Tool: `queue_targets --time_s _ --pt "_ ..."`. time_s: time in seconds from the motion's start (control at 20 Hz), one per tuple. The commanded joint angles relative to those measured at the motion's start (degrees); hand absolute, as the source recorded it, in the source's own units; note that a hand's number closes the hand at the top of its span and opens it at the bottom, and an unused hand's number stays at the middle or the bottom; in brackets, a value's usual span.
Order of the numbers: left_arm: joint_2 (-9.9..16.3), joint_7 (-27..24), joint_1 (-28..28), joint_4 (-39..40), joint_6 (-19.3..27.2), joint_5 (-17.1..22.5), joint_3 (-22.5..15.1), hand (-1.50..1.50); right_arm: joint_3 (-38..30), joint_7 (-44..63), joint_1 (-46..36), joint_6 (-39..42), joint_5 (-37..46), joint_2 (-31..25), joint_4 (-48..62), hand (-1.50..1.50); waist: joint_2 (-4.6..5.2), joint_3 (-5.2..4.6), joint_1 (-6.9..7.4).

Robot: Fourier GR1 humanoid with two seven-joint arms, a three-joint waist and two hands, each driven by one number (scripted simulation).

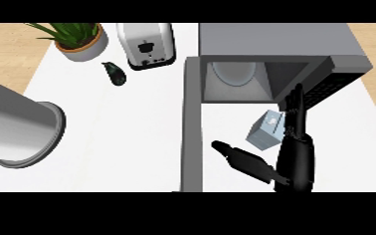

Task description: Pick up the milk, place it into the microwave and close the microwave

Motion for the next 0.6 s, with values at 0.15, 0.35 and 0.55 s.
queue_targets --time_s 0.15,0.35,0.55 --pt "-1.50 2.07 4.07 -4.37 -2.46 2.25 1.27 -1.50 -6.92 -16.00 6.66 0.61 -12.90 -1.99 6.83 -1.50 0.00 0.04 0.03" --pt "-2.31 3.00 5.00 -4.82 -3.46 4.42 3.20 -1.50 -8.14 -21.07 9.97 1.58 -14.40 -1.20 9.62 -1.50 -0.02 0.01 -0.05" --pt "-2.37 2.56 1.96 -2.88 -4.08 3.01 4.01 -1.50 -10.63 -25.16 7.33 3.81 -16.91 0.62 16.78 -1.50 0.04 -0.01 -0.08"
